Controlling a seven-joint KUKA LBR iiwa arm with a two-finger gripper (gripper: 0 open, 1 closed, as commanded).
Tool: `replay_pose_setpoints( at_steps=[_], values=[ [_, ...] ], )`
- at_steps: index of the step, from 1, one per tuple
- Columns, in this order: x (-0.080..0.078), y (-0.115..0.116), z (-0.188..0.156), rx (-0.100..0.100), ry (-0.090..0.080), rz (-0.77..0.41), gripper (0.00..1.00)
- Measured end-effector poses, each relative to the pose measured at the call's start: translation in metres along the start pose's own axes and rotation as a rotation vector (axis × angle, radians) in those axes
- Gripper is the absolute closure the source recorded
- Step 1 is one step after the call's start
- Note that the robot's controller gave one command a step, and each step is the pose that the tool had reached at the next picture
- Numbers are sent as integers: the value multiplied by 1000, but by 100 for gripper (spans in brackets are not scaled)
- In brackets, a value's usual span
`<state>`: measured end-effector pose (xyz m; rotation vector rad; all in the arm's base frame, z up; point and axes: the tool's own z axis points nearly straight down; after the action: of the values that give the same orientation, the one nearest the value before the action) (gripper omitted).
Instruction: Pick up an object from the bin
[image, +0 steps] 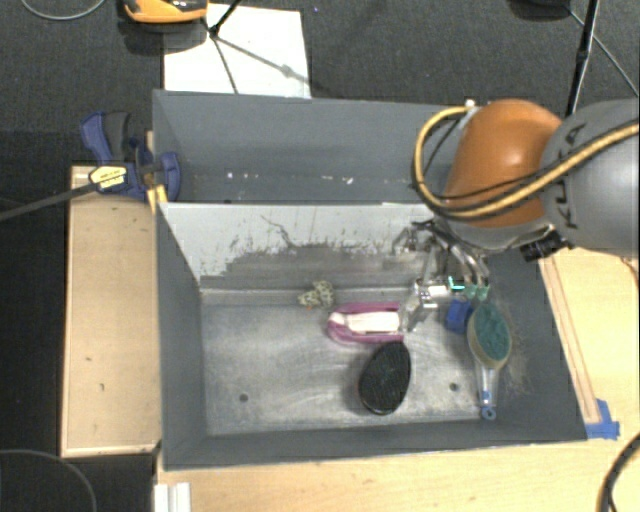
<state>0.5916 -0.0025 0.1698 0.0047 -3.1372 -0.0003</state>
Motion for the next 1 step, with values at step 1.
replay_pose_setpoints(
  at_steps=[1],
  values=[
    [5,8,98,-2,-18,19,0]
  ],
)
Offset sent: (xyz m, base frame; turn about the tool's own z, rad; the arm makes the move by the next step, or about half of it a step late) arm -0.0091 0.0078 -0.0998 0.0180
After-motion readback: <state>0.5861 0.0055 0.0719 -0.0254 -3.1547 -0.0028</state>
